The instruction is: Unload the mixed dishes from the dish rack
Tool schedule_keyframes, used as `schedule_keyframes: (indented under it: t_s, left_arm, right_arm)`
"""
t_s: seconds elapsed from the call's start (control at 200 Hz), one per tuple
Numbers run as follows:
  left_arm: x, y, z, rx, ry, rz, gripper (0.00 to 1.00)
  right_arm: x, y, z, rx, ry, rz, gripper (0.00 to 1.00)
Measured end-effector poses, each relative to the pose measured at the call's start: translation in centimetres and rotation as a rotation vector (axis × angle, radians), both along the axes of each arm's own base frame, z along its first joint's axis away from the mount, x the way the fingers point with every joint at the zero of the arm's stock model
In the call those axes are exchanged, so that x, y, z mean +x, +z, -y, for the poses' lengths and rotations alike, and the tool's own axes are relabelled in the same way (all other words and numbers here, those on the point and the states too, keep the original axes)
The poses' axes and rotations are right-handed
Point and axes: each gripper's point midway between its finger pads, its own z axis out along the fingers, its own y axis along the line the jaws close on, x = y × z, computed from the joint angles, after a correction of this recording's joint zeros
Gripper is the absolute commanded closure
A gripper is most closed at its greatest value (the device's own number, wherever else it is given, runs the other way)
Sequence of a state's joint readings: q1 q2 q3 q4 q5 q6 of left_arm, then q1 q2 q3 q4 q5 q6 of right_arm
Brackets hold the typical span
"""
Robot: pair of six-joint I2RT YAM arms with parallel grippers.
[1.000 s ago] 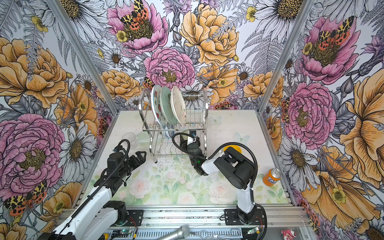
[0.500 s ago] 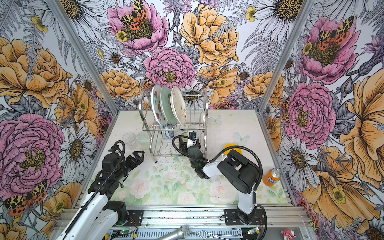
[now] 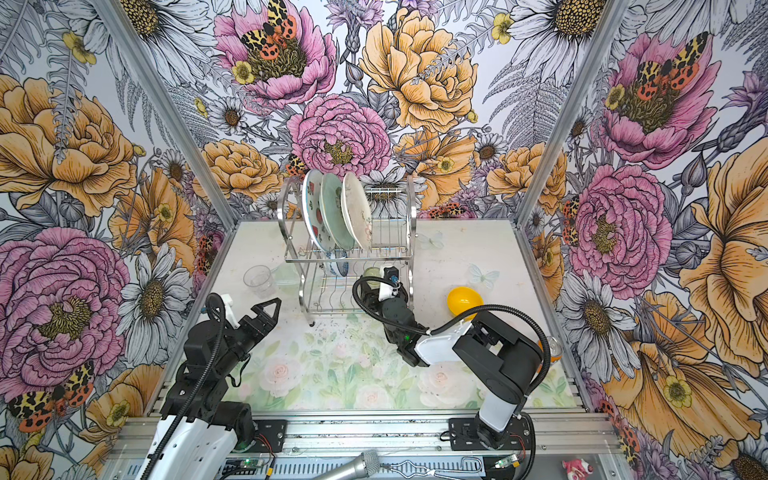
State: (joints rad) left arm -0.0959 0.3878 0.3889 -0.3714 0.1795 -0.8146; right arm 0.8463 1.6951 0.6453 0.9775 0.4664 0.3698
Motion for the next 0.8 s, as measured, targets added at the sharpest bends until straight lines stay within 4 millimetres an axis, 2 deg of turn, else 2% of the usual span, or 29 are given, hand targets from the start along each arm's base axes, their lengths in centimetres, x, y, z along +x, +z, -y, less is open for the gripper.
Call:
schedule_keyframes:
  t_s: [0.195, 0.5, 0.801]
  left_arm:
    - [-0.3, -0.3, 1.0, -0.025, -0.037, -0.021, 0.01]
    - [-1.4, -0.3, 3.8, -0.033, -0.144, -0.025, 0.01]
    - [-2.4, -0.1, 6.1, -0.048, -0.218, -0.027, 0.01]
  right_arm:
    - [-0.5, 0.1, -0.2, 0.021, 0.015, -0.007, 0.38]
    - [-1.2, 0.8, -0.2, 0.07, 0.035, -0.015, 0.39]
    - [-1.6, 2.0, 0.1, 0.149, 0.039, -0.023, 0.39]
